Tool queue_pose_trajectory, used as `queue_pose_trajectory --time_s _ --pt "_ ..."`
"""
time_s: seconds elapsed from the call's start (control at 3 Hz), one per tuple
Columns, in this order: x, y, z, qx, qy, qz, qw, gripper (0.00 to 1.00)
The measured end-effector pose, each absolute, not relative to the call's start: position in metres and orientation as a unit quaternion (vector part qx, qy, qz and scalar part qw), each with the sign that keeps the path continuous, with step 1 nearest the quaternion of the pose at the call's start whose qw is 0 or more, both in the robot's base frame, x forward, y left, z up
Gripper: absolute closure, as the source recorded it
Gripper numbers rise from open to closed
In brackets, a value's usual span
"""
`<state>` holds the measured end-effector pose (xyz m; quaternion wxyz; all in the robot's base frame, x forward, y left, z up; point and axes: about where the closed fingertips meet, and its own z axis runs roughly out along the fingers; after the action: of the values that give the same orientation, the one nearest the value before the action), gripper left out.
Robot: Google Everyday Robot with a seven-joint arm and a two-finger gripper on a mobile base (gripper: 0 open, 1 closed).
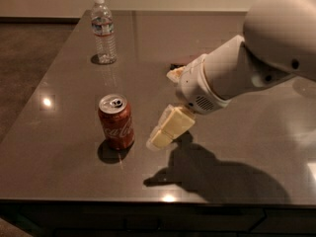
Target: Knock coke can over
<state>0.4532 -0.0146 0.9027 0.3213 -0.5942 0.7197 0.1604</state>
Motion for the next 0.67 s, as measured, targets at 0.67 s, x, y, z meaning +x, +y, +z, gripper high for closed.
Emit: queue_pose_trajectory --time_s 0.67 --pt "0.452 0.037 0.895 -0.577 0.716 0.202 0.338 0.00"
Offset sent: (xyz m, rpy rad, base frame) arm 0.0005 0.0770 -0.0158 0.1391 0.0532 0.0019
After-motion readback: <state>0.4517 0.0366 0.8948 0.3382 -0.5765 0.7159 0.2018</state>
